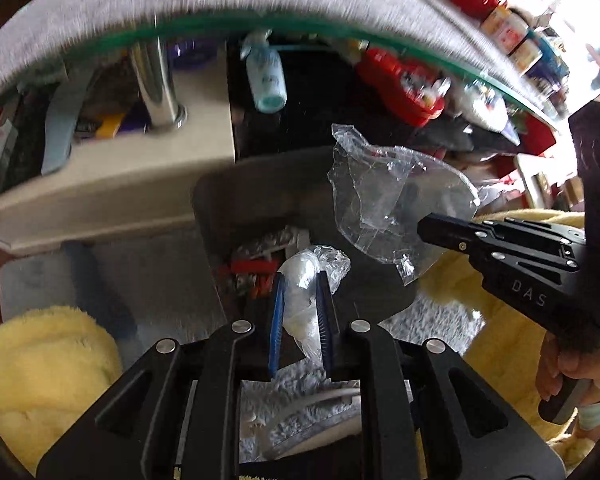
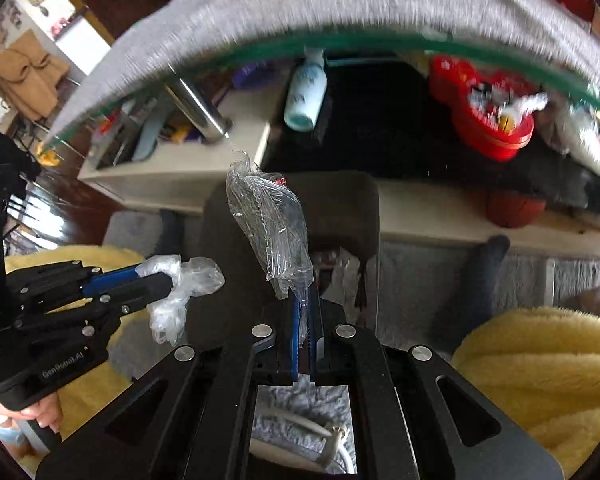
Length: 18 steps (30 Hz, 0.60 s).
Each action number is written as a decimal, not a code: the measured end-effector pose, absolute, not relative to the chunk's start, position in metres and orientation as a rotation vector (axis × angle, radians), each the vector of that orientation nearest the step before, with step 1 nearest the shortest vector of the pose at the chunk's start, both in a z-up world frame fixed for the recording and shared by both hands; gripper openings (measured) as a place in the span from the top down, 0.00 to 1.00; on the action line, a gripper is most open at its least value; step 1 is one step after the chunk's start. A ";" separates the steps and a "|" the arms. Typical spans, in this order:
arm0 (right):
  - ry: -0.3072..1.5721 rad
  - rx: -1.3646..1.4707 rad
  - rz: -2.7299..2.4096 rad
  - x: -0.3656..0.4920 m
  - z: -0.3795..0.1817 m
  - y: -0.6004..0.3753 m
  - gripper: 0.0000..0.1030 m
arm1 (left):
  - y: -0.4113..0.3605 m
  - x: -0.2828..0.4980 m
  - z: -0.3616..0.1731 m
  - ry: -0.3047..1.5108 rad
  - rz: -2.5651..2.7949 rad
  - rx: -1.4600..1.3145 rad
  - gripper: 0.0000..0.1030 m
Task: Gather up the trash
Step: 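Lower both tools to the bin and release the tissue and plastic bag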
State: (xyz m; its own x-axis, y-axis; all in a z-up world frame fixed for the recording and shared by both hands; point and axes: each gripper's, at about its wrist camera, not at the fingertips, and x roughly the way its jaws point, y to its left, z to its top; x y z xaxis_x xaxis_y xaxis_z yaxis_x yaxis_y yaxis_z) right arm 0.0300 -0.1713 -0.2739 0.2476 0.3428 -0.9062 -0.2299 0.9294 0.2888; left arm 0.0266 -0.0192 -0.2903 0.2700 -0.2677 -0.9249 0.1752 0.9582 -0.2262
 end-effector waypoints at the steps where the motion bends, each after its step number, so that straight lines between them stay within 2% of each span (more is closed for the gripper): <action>1: 1.268 0.105 0.390 0.031 -0.276 -0.171 0.95 | -0.019 0.027 -0.293 1.270 -0.300 -0.085 0.85; 8: 1.305 0.120 0.384 0.042 -0.283 -0.166 0.92 | -0.022 0.030 -0.304 1.307 -0.308 -0.089 0.84; 10: 1.315 0.127 0.379 0.045 -0.286 -0.165 0.91 | -0.022 0.031 -0.307 1.315 -0.310 -0.093 0.78; 12: 1.327 0.141 0.368 0.047 -0.289 -0.166 0.91 | -0.021 0.032 -0.309 1.316 -0.307 -0.098 0.67; 16: 1.338 0.160 0.357 0.051 -0.291 -0.170 0.90 | -0.015 0.035 -0.309 1.317 -0.286 -0.115 0.56; 17: 1.339 0.173 0.358 0.052 -0.291 -0.171 0.85 | -0.014 0.035 -0.309 1.316 -0.281 -0.116 0.53; 18: 1.337 0.188 0.359 0.053 -0.291 -0.173 0.69 | -0.013 0.036 -0.309 1.315 -0.277 -0.117 0.51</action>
